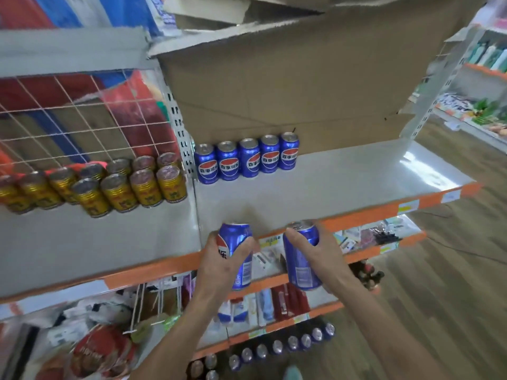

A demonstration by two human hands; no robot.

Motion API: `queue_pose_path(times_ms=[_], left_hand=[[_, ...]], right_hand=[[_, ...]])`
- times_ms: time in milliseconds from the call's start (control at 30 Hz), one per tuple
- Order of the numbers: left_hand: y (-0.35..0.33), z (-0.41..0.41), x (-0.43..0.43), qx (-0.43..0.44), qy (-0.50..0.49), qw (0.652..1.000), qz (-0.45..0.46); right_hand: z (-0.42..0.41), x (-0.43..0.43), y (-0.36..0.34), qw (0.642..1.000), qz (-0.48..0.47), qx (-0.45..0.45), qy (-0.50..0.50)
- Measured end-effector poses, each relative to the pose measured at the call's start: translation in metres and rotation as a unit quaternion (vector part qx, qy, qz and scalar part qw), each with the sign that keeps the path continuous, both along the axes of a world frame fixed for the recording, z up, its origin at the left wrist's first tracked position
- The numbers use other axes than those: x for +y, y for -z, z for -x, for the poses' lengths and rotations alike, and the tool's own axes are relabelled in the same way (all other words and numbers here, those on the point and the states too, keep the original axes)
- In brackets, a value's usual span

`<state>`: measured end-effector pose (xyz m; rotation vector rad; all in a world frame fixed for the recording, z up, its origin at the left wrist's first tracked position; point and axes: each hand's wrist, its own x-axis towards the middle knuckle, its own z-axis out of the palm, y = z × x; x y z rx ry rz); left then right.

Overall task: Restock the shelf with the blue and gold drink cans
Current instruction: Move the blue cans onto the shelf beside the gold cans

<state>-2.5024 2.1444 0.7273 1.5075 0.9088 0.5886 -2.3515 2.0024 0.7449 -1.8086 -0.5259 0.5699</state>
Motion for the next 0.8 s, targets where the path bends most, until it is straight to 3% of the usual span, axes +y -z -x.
queue_pose_path(times_ms=[400, 800], left_hand=[[0.01, -0.05, 0.061, 0.017, -0.16, 0.987, -0.018], [0.024, -0.081, 0.089, -0.02, -0.108, 0.992, -0.066]], right_hand=[[-0.086, 0.114, 0.018, 0.985, -0.053, 0.021, -0.165], [-0.094, 0.156, 0.033, 0.976, -0.048, -0.043, -0.209]])
